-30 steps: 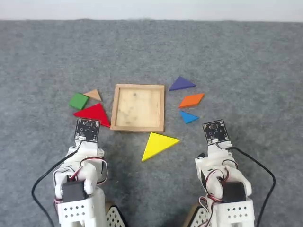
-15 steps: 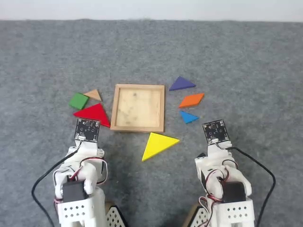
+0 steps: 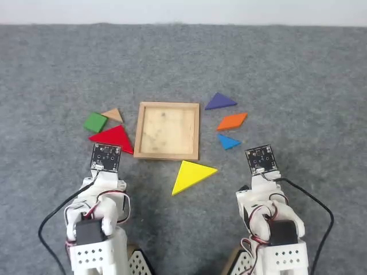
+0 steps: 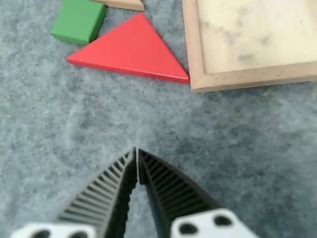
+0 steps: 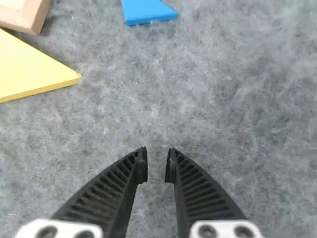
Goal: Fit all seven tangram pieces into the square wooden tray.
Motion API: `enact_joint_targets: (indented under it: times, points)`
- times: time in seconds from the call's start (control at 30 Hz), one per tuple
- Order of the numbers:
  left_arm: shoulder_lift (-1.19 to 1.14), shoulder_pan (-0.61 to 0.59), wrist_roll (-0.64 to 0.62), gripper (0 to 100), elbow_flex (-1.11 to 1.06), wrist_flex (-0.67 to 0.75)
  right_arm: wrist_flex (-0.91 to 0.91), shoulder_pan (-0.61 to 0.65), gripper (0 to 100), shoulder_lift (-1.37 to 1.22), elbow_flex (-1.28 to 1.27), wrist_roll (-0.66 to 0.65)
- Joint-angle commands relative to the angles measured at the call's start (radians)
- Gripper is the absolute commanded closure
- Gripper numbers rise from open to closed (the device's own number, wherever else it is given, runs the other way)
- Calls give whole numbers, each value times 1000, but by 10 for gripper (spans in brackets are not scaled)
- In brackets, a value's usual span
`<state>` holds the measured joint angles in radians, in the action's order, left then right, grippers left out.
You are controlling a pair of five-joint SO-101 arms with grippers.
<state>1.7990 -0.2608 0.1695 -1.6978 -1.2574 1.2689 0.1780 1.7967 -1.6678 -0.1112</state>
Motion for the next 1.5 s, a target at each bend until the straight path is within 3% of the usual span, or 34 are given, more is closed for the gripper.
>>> enact_joint_targets:
  times: [0.0, 0.3, 0.43, 0.63, 0.9, 1.03, 1.2, 1.47]
  points:
    - [17, -5, 6, 988, 16, -5, 2, -12, 905, 18, -15, 11]
    - [17, -5, 6, 988, 16, -5, 4, 4, 908, 18, -12, 12]
    - [17, -5, 6, 988, 16, -5, 38, 137, 908, 16, 26, 31]
    - [17, -5, 6, 988, 16, -5, 12, 380, 908, -67, 227, 212]
    - [17, -5, 6, 988, 16, -5, -163, 575, 898, -593, 460, 387]
    - [17, -5, 6, 988, 16, -5, -168, 647, 794, -900, 641, 525]
    - [17, -5, 6, 988, 16, -5, -252, 668, 658, -1236, 810, 643]
    - [17, -5, 6, 988, 16, -5, -463, 661, 650, -1593, 948, 895]
